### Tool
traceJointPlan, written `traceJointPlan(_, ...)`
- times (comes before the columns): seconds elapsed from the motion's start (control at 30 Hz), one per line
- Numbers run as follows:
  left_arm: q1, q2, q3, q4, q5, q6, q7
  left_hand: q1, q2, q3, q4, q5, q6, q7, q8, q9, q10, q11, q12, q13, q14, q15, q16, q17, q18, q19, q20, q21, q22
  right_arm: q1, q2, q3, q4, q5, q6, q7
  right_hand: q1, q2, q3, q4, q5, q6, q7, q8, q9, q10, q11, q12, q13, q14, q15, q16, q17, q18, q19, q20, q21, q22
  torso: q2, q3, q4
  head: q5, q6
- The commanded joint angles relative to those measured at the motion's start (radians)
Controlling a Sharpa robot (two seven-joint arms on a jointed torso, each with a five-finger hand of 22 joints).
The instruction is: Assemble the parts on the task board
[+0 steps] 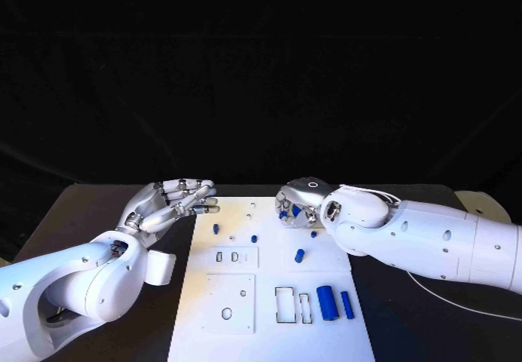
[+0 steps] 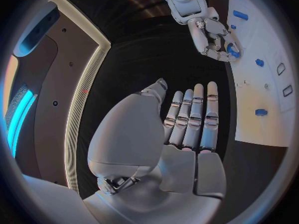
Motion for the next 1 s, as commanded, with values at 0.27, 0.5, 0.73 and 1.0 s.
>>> traceJointPlan(0.27, 0.002, 0.005, 0.001, 0.0, 0.005, 0.019, 0.0, -0.007, -0.001, 0.002, 0.004, 0.001, -0.007, 0.027, -0.01, -0.003, -0.004, 0.009, -0.011, -0.001, 0.002, 0.007, -0.008, 0.003, 0.014, 0.009, 0.001, -0.008, -0.004, 0.004, 0.053, 0.004, -0.041, -0.01, -0.182, -0.021, 0.006, 0.02, 0.019, -0.027, 0.016, -0.008, 0.002, 0.004, 0.014, 0.031, -0.03, -0.003, 0.031, 0.054, -0.006, -0.005, 0.004, -0.007, 0.062, 0.001, 0.007, 0.166, 0.006, -0.003, 0.0059, 0.002, 0.012)
traceJointPlan(0.5, 0.003, 0.014, 0.001, 0.001, 0.006, 0.025, 0.001, -0.006, -0.001, 0.003, 0.003, 0.001, -0.009, 0.027, -0.012, -0.004, -0.005, 0.01, -0.014, -0.001, 0.002, 0.008, -0.01, 0.003, 0.014, 0.009, 0.001, -0.009, -0.005, 0.004, 0.103, 0.004, -0.09, 0.013, -0.195, -0.008, 0.0, 0.019, 0.02, -0.028, 0.014, -0.012, 0.004, 0.003, 0.016, 0.028, -0.028, -0.007, 0.033, 0.053, -0.005, -0.004, 0.003, -0.007, 0.06, 0.002, 0.005, 0.165, 0.009, -0.0041, 0.0146, -0.009, 0.009)
traceJointPlan(0.73, 0.011, 0.013, 0.001, 0.007, 0.006, 0.025, 0.002, -0.005, -0.001, 0.003, 0.002, 0.001, -0.009, 0.026, -0.012, -0.004, -0.005, 0.01, -0.015, -0.001, 0.001, 0.008, -0.01, 0.003, 0.014, 0.009, 0.001, -0.01, -0.005, 0.004, 0.13, 0.004, -0.112, 0.021, -0.192, 0.004, -0.004, 0.017, 0.019, -0.028, 0.012, -0.015, 0.004, 0.002, 0.018, 0.027, -0.027, -0.008, 0.034, 0.054, -0.004, -0.004, 0.003, -0.007, 0.061, 0.003, 0.007, 0.168, 0.018, -0.0062, 0.0203, -0.013, 0.009)
traceJointPlan(1.0, 0.021, 0.013, 0.001, 0.011, 0.006, 0.025, 0.001, -0.005, -0.001, 0.003, 0.002, 0.001, -0.009, 0.026, -0.013, -0.004, -0.005, 0.01, -0.015, -0.001, 0.001, 0.008, -0.011, 0.004, 0.014, 0.009, 0.002, -0.01, -0.005, -0.002, 0.154, 0.004, -0.135, 0.023, -0.181, 0.012, -0.006, 0.017, 0.019, -0.028, 0.007, -0.016, 0.004, 0.002, 0.019, 0.027, -0.027, -0.009, 0.035, 0.054, -0.004, -0.003, 0.004, -0.008, 0.061, 0.003, 0.008, 0.168, 0.028, -0.0064, 0.0259, -0.014, 0.01)
